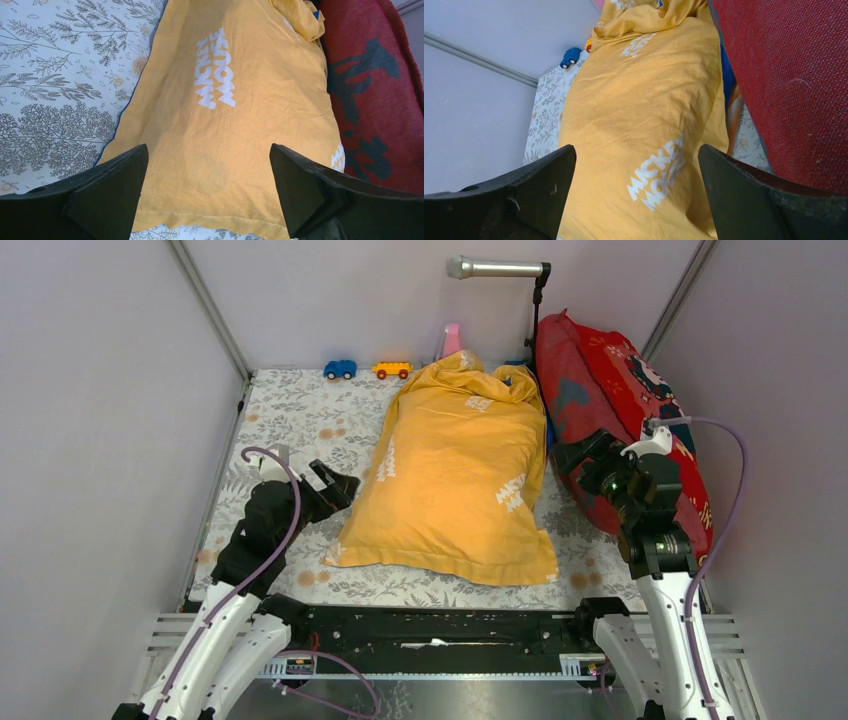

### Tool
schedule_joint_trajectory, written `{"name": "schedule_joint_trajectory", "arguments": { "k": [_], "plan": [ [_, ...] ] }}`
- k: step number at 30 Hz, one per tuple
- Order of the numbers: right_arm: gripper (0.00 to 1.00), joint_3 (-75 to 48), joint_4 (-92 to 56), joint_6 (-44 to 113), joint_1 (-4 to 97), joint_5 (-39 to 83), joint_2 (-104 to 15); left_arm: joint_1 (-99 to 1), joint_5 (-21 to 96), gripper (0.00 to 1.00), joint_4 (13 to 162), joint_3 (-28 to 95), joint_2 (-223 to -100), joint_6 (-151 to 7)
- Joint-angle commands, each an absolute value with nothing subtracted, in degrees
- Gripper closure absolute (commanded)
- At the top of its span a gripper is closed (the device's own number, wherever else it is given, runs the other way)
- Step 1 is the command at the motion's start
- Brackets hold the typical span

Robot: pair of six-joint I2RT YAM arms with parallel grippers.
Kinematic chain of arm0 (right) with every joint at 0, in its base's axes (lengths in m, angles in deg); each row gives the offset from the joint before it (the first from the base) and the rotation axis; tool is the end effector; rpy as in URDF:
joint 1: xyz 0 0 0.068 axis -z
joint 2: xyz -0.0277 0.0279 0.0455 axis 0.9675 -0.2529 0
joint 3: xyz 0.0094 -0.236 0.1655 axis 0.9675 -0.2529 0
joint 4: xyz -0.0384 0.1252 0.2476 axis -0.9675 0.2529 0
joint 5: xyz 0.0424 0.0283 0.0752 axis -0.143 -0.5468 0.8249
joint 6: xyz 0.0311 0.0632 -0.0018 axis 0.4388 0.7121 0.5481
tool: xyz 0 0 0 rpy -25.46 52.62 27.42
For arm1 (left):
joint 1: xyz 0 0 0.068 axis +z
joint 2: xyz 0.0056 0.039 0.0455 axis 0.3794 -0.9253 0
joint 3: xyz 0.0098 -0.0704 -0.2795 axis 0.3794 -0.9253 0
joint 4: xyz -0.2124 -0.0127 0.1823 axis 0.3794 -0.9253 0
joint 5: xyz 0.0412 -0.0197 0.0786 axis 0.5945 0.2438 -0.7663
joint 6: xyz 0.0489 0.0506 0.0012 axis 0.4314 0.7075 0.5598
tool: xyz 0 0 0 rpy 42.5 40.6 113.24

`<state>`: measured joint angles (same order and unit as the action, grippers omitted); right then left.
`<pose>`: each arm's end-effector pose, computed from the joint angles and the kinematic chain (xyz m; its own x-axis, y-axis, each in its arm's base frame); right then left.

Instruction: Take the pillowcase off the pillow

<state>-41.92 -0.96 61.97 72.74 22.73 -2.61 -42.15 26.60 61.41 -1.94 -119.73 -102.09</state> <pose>0.1836 0.0170 0.3667 -0.2395 0.5465 -0.8025 -0.0692 0.8148 0.5756 0.1611 -0.0551 0.2975 -0.4403 -0.5443 -0.7141 0.0060 0.7935 -0.6085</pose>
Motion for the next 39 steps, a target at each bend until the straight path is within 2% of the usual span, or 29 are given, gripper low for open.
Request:
{"name": "schedule_joint_trajectory", "arguments": {
  "k": [1,7,12,19,24,30,33,39],
  "plan": [
    [0.00,-41.57,-2.20,60.18,72.91,23.90,-2.14,-42.16,25.96,0.01,65.28,-4.25,-116.85,-102.69],
    [0.00,-38.17,-0.73,58.02,72.83,31.68,-8.17,-42.15,27.14,0.01,65.23,-7.68,-117.15,-105.61],
    [0.00,-37.43,-2.09,58.57,71.48,37.90,-15.61,-42.16,34.23,0.01,71.45,-14.42,-121.27,-110.37],
    [0.00,-35.25,-0.22,54.11,58.40,24.88,-25.20,-42.75,37.25,0.01,76.94,-21.26,-122.32,-116.13],
    [0.00,-35.06,-1.18,54.12,56.17,23.44,-30.46,-44.33,37.70,0.01,78.57,-21.97,-123.70,-116.85],
    [0.00,-36.86,1.95,51.42,55.44,14.93,-28.83,-44.59,38.23,0.03,83.26,-23.49,-126.72,-116.53],
    [0.00,-37.47,3.57,50.09,55.20,12.89,-28.95,-44.61,39.32,0.11,88.73,-24.94,-128.74,-117.57],
    [0.00,-39.81,2.34,51.00,51.61,12.63,-29.78,-44.56,39.28,0.48,97.34,-25.03,-134.78,-117.28]
  ]
}}
